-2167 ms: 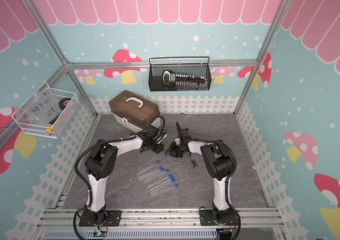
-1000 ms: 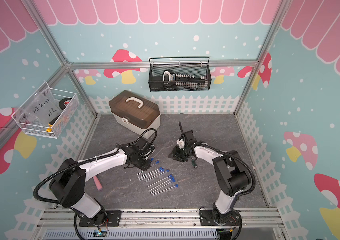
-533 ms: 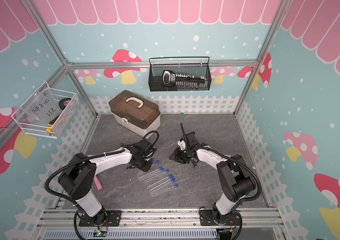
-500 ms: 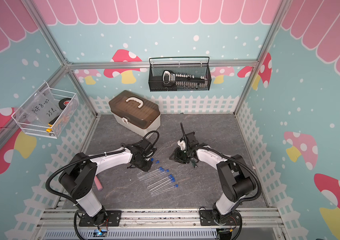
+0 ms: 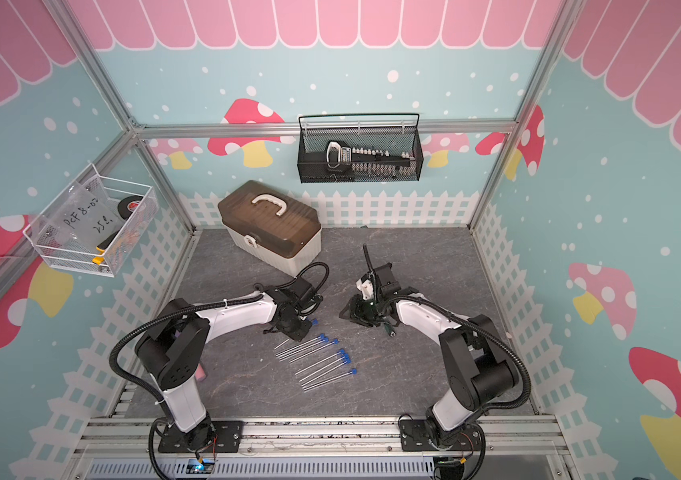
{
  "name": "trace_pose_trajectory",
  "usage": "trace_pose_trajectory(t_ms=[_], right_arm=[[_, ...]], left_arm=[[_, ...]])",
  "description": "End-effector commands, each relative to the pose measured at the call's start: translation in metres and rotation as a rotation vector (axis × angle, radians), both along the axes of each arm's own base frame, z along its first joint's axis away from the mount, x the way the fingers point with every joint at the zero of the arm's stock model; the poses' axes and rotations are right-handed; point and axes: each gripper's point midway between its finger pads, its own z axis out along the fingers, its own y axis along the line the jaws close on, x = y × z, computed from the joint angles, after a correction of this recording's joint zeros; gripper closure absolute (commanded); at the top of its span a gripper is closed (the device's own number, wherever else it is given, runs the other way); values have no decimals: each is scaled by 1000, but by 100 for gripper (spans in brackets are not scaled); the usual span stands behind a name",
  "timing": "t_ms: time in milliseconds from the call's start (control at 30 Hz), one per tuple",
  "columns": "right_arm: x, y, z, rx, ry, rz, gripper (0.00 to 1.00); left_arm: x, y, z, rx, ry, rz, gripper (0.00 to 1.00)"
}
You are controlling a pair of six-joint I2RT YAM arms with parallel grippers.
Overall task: Remove stoppers from test tubes
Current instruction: Pick up the test tube at the center of the board.
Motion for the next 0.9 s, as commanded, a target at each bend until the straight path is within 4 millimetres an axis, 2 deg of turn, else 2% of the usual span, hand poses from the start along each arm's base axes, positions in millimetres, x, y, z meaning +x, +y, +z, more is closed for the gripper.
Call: trace_pose_trajectory(t_ms=[0,133,233,467,533,633,733,800,867], right_arm=[[-5,-2,1,-5,-9,3,58],[-4,-3,2,-6,-14,1,58],[-4,-3,0,-8,-9,1,58],[-1,-1,2,0,-23,0,58],[2,1,9,11,-44,7,58],[5,4,31,39,-107,23,58],[3,5,60,79,-162,27,57],[-1,7,78,111,-181,45,57],[-7,8,95,140,-178,67,53]], left_arm=[[2,8,-13,75,9,-31,79],[-4,10,-15,90,28,-60,87],[-7,9,-11,77,26,-63,89],[1,5,14,59,-22,-71,92],[5,2,28,50,-36,-78,93],[7,-2,57,11,-61,-80,95],[-1,-17,93,-129,-75,-105,96],[-13,-37,119,-295,-43,-157,95],[-20,-48,142,-397,-36,-188,95]])
